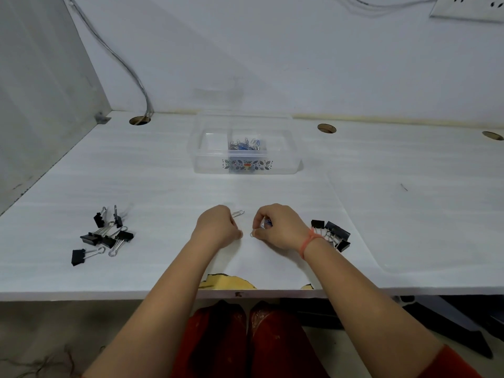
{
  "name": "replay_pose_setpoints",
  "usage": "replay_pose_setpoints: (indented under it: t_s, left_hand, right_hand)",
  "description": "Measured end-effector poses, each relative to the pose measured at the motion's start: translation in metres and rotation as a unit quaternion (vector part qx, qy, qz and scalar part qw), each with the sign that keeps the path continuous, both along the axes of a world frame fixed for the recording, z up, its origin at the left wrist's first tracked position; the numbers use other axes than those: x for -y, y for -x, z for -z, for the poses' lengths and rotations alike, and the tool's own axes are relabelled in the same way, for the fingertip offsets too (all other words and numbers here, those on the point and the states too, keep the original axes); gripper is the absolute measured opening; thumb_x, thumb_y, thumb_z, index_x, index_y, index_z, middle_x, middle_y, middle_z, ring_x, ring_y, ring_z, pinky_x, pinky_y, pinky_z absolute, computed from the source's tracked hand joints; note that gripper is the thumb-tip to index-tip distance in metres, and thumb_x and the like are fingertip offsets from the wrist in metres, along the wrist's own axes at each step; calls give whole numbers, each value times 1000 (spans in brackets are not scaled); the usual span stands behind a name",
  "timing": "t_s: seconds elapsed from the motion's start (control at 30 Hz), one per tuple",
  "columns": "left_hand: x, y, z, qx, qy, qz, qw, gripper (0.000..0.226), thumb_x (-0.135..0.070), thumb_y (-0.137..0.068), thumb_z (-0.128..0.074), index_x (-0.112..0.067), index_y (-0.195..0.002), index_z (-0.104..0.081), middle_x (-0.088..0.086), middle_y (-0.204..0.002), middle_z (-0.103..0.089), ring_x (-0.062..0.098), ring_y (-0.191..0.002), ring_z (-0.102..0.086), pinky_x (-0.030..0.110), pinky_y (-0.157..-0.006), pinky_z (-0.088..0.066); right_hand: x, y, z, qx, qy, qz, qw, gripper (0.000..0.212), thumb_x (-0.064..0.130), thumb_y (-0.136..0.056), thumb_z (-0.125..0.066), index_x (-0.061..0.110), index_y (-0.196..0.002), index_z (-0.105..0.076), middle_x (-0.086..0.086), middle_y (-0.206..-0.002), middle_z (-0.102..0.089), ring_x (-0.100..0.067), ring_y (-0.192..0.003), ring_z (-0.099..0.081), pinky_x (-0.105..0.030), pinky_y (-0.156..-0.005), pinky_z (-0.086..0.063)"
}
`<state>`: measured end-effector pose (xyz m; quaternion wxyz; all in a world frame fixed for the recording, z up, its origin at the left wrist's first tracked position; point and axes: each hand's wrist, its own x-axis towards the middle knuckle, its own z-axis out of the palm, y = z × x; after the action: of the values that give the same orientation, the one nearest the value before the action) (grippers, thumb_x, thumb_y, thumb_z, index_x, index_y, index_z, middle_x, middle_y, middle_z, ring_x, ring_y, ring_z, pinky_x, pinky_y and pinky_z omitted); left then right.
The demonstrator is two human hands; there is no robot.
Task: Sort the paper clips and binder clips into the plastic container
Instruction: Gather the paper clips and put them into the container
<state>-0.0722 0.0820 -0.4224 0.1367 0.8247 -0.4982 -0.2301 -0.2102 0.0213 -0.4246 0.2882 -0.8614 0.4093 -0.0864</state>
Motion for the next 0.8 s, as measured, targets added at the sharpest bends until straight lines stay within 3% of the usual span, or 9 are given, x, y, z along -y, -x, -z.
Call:
replay_pose_setpoints:
  t_s: [0.17,0.3,0.37,0.43,0.5,0.57,0.67,0.73,0.8]
  left_hand:
    - [-4,2,1,18,14,15,1000,24,-19,-84,-57,-12,-63,-47,2,-64,-49,20,-63,-46,26,-52,-32]
    - [-19,0,1,-160,108,-55,980,22,-15,-86,-56,-10,-66,-48,7,-65,-45,20,-59,-39,27,-55,-32]
    - [-25,-3,-4,-290,143,-104,941,19,-11,-87,-55,-10,-68,-54,8,-65,-46,20,-59,-39,25,-55,-34]
    - [-26,-7,-7,-396,157,-154,892,18,-2,-86,-53,-9,-71,-58,4,-63,-48,15,-55,-41,17,-45,-38]
    - [-22,-9,-8,-498,159,-204,828,16,3,-88,-47,-7,-84,-59,5,-65,-50,12,-50,-44,13,-40,-39]
    - [-17,-10,-7,-600,151,-250,745,21,3,-90,-37,-4,-94,-57,5,-63,-50,9,-40,-45,15,-35,-36]
    - [-11,-10,-10,-685,134,-282,659,26,-3,-90,-29,-3,-85,-55,3,-47,-50,10,-31,-43,12,-32,-30]
    - [-8,-7,-13,-673,136,-285,668,26,-10,-90,-32,-5,-78,-54,3,-44,-52,11,-33,-45,12,-33,-32]
    - [-5,-5,-10,-563,155,-262,768,24,-19,-90,-45,-8,-71,-54,2,-52,-52,14,-42,-45,16,-37,-33]
  right_hand:
    - [-2,-3,-5,-93,10,-36,995,13,26,-90,-57,15,-82,-58,8,-73,-52,-19,-80,-50,-24,-62,-34]
    - [-6,-4,-6,-125,22,-49,991,21,25,-94,-48,9,-81,-54,-18,-95,-66,-33,-89,-59,-33,-72,-41]
    - [-4,0,-6,-64,-22,-24,997,26,22,-94,-47,10,-71,-49,-24,-77,-57,-34,-72,-53,-32,-64,-41]
    - [-2,4,-8,92,-160,59,981,26,18,-94,-47,11,-69,-47,-13,-64,-42,-23,-57,-39,-24,-50,-36]
    - [4,7,-10,268,-340,162,887,21,8,-93,-48,11,-73,-52,-3,-57,-40,-12,-46,-32,-19,-43,-27]
    - [12,11,-12,400,-487,217,746,19,0,-92,-44,7,-81,-57,-1,-59,-38,-8,-44,-31,-15,-38,-27]
    - [17,16,-16,494,-597,229,589,20,4,-93,-42,1,-87,-60,-3,-61,-45,-8,-49,-40,-14,-41,-41]
    - [20,20,-17,521,-605,238,553,23,11,-95,-44,0,-82,-59,-6,-66,-49,-11,-58,-47,-16,-44,-49]
    - [24,20,-18,490,-578,254,600,30,21,-96,-47,2,-75,-58,-7,-66,-52,-13,-56,-53,-17,-42,-49]
